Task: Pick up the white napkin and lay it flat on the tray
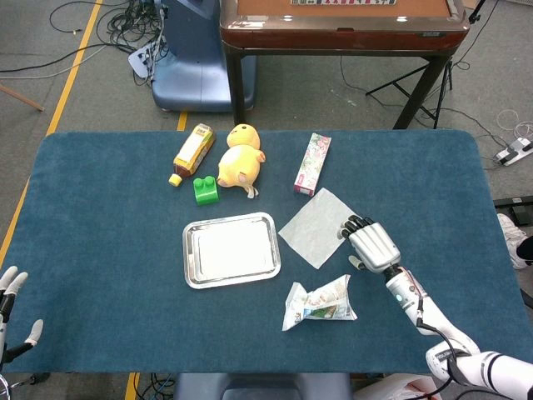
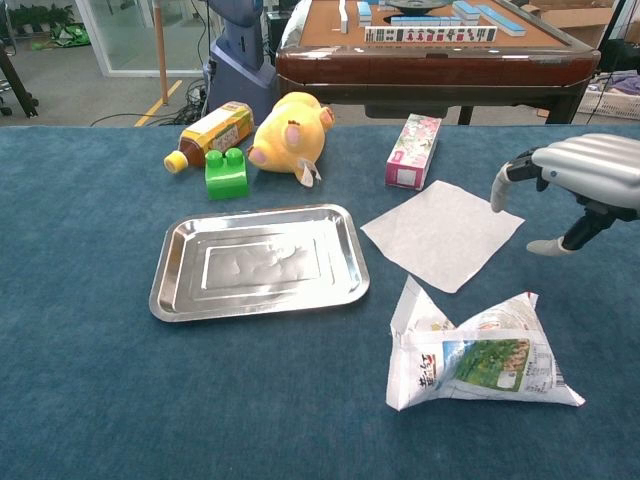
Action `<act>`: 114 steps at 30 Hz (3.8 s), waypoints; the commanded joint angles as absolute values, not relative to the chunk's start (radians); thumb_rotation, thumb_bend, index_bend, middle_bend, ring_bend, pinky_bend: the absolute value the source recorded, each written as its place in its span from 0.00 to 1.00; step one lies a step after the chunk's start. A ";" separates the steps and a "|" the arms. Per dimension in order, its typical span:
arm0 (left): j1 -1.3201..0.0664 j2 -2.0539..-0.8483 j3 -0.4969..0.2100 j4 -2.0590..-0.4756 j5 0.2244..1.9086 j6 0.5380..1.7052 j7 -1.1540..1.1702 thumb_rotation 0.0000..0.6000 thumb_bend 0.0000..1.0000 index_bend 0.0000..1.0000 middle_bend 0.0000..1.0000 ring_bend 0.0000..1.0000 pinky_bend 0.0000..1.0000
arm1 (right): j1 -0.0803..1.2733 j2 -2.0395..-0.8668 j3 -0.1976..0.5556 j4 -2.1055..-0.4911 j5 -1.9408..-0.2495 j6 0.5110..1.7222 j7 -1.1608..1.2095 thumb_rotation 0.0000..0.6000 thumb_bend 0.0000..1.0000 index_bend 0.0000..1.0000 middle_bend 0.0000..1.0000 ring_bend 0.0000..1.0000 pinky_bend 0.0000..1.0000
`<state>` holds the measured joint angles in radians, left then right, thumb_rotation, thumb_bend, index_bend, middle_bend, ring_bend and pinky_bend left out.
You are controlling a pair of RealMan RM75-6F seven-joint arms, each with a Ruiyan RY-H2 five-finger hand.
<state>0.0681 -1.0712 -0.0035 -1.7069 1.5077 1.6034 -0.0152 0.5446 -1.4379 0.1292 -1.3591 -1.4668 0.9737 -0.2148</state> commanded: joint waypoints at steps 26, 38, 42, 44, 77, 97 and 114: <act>0.081 -1.069 -0.008 -1.700 1.499 1.611 -0.028 1.00 0.33 0.07 0.02 0.04 0.01 | 0.639 -1.606 0.091 -1.147 -1.434 0.906 -0.213 1.00 0.25 0.40 0.29 0.17 0.32; 0.085 -1.068 -0.008 -1.693 1.494 1.610 -0.035 1.00 0.33 0.07 0.02 0.04 0.01 | 0.657 -1.641 0.091 -1.102 -1.416 0.902 -0.224 1.00 0.25 0.40 0.29 0.17 0.32; 0.084 -1.070 -0.009 -1.690 1.494 1.608 -0.037 1.00 0.34 0.07 0.02 0.04 0.01 | 0.661 -1.652 0.091 -1.090 -1.412 0.901 -0.220 1.00 0.25 0.40 0.29 0.17 0.32; 0.084 -1.071 -0.009 -1.689 1.494 1.606 -0.037 1.00 0.34 0.07 0.02 0.04 0.01 | 0.663 -1.657 0.090 -1.084 -1.412 0.901 -0.220 1.00 0.25 0.40 0.29 0.17 0.32; 0.069 -1.074 -0.015 -1.689 1.481 1.578 -0.026 1.00 0.33 0.07 0.02 0.04 0.01 | 0.703 -1.708 0.089 -0.984 -1.426 0.903 -0.146 1.00 0.31 0.41 0.29 0.17 0.32; 0.066 -1.072 -0.017 -1.689 1.473 1.573 -0.023 1.00 0.34 0.07 0.02 0.04 0.01 | 0.729 -1.742 0.102 -0.909 -1.458 0.947 -0.054 1.00 0.44 0.50 0.36 0.20 0.32; 0.063 -1.066 -0.017 -1.696 1.474 1.569 -0.021 1.00 0.33 0.07 0.02 0.04 0.01 | 0.737 -1.753 0.130 -0.887 -1.465 1.010 0.022 1.00 0.48 0.64 0.43 0.28 0.32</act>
